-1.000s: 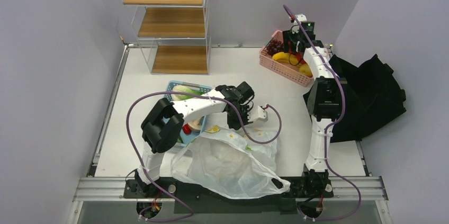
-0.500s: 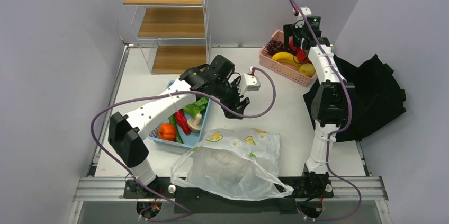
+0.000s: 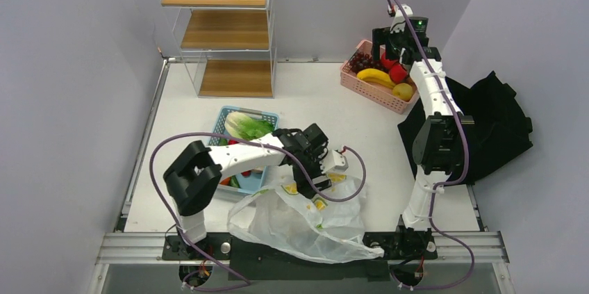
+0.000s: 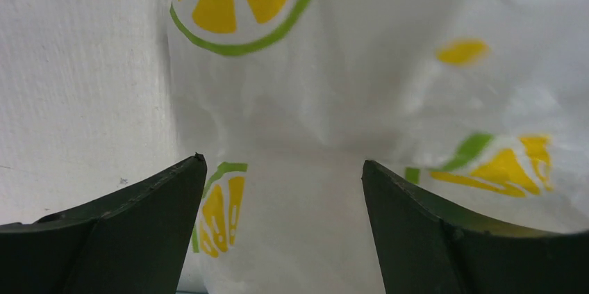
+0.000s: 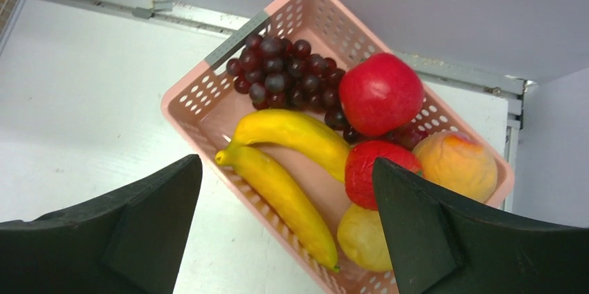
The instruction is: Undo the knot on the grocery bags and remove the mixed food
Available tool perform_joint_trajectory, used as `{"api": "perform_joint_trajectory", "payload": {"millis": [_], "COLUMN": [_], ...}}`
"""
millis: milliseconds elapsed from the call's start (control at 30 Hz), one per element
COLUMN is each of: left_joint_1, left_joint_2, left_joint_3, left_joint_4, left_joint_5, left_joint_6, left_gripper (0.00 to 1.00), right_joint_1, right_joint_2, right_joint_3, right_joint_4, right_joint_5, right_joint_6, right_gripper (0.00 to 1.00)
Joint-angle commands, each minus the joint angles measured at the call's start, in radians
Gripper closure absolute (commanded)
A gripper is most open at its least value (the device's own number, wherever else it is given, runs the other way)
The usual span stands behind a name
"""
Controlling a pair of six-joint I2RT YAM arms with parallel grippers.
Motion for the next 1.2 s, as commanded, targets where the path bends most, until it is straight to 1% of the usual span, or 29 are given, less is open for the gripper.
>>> {"api": "perform_joint_trajectory", "payload": {"millis": [0,33,100,167,200,267,300,367,433,467,500,533,567,600,633,733,767,800,833,867,900,933,967,1000,1033,1067,1100,1133,1167], "left_joint_1": [-0.022,-0.026,-0.034,-0.039,-0.039,-0.039,-0.035,-0.018,0.026,0.048,0.101,0.128,0.187,0.217,0.272,0.367,0.414,0.437,0.493,0.523,0.603,0.649,0.745,0.841,0.894,1.012,1.068,1.177,1.228], "left_joint_2": [0.070,0.097,0.123,0.124,0.121,0.099,0.074,0.023,-0.038,-0.075,-0.092,-0.134,-0.154,-0.200,-0.221,-0.301,-0.318,-0.355,-0.376,-0.420,-0.440,-0.478,-0.497,-0.530,-0.564,-0.583,-0.599,-0.624,-0.636], "left_joint_3": [-0.029,-0.031,-0.035,-0.043,-0.044,-0.043,-0.034,-0.009,0.041,0.067,0.113,0.134,0.166,0.179,0.209,0.272,0.293,0.303,0.303,0.299,0.295,0.289,0.288,0.286,0.284,0.276,0.271,0.261,0.256], "left_joint_4": [0.188,0.206,0.219,0.226,0.224,0.211,0.187,0.154,0.130,0.101,0.087,0.065,0.057,0.044,0.032,-0.044,-0.055,-0.075,-0.082,-0.100,-0.111,-0.144,-0.168,-0.219,-0.241,-0.269,-0.275,-0.277,-0.263], "left_joint_5": [-0.206,-0.251,-0.281,-0.288,-0.285,-0.261,-0.219,-0.156,-0.091,-0.018,0.015,0.091,0.127,0.174,0.191,0.242,0.244,0.241,0.235,0.226,0.224,0.222,0.221,0.209,0.197,0.154,0.128,0.063,-0.009], "left_joint_6": [0.021,0.012,-0.002,-0.006,-0.004,-0.002,0.004,-0.001,-0.051,-0.096,-0.118,-0.155,-0.169,-0.195,-0.204,-0.241,-0.248,-0.259,-0.263,-0.275,-0.279,-0.279,-0.272,-0.237,-0.187,-0.165,-0.110,-0.074,-0.002], "left_gripper": [0.18,0.18,0.18,0.42,0.73,0.98,1.00,1.00,1.00,1.00,1.00,1.00,1.00,1.00,1.00,1.00,1.00,1.00,1.00,1.00,1.00,1.00,1.00,1.00,1.00,1.00,1.00,1.00,1.00], "right_joint_1": [0.007,0.007,0.007,0.008,0.007,0.007,0.007,0.008,0.008,0.008,0.008,0.008,0.008,0.007,0.007,-0.014,-0.018,-0.019,-0.019,-0.020,-0.019,-0.020,-0.020,-0.019,-0.019,-0.019,-0.018,-0.018,-0.018], "right_joint_2": [-0.119,-0.137,-0.165,-0.196,-0.208,-0.248,-0.281,-0.336,-0.398,-0.422,-0.464,-0.510,-0.530,-0.574,-0.595,-0.683,-0.697,-0.723,-0.733,-0.750,-0.757,-0.770,-0.775,-0.784,-0.788,-0.793,-0.795,-0.797,-0.798], "right_joint_3": [-0.032,-0.039,-0.047,-0.050,-0.055,-0.068,-0.081,-0.107,-0.133,-0.143,-0.158,-0.168,-0.186,-0.197,-0.219,-0.257,-0.273,-0.280,-0.292,-0.297,-0.307,-0.312,-0.316,-0.321,-0.322,-0.325,-0.326,-0.327,-0.327], "right_joint_4": [-0.021,-0.024,-0.041,-0.061,-0.072,-0.084,-0.086,-0.090,-0.092,-0.094,-0.097,-0.099,-0.104,-0.107,-0.111,-0.121,-0.130,-0.135,-0.148,-0.154,-0.168,-0.176,-0.191,-0.199,-0.211,-0.218,-0.227,-0.231,-0.240], "right_joint_5": [-0.068,-0.084,-0.105,-0.125,-0.138,-0.160,-0.166,-0.183,-0.197,-0.202,-0.204,-0.204,-0.203,-0.197,-0.191,-0.173,-0.171,-0.171,-0.173,-0.173,-0.171,-0.169,-0.164,-0.162,-0.158,-0.156,-0.154,-0.154,-0.153], "right_joint_6": [0.017,0.018,0.021,0.028,0.036,0.051,0.055,0.072,0.089,0.094,0.094,0.108,0.115,0.121,0.123,0.121,0.122,0.121,0.121,0.121,0.116,0.114,0.109,0.107,0.105,0.105,0.107,0.109,0.113], "right_gripper": [0.12,0.12,0.12,0.12,0.12,0.12,0.12,0.12,0.12,0.12,0.12,0.12,0.12,0.12,0.12,0.12,0.12,0.12,0.12,0.12,0.12,0.12,0.12,0.12,0.12,0.12,0.12,0.12,0.12]}}
